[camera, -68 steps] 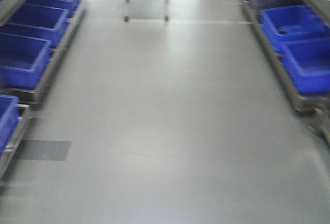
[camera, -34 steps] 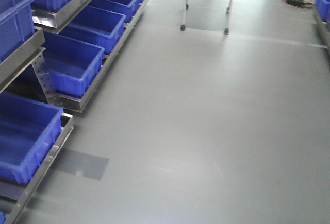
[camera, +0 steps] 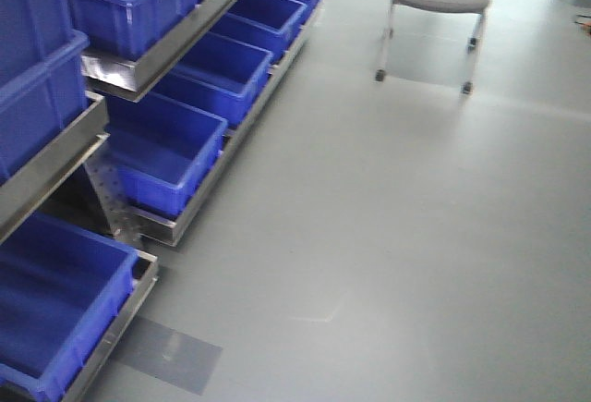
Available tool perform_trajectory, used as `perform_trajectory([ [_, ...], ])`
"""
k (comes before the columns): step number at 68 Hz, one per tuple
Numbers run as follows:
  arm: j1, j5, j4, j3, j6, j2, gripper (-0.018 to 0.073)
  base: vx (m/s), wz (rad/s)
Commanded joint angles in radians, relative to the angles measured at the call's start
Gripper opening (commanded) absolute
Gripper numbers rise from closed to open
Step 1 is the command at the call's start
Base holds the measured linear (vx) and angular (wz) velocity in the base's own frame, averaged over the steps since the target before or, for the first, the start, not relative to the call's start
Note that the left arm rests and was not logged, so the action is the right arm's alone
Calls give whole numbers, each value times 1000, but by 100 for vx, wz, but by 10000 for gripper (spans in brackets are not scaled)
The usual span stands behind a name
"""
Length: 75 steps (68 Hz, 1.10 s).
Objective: Pour parts from conveyor to right shelf
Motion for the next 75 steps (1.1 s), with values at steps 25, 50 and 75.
perform_trajectory([
  [25,0,-89,-9,-28,-4,14,-6,25,75],
  [50,0,-89,-9,-28,-4,14,-6,11,93],
  [75,0,-89,-9,-28,-4,14,-6,5,59],
])
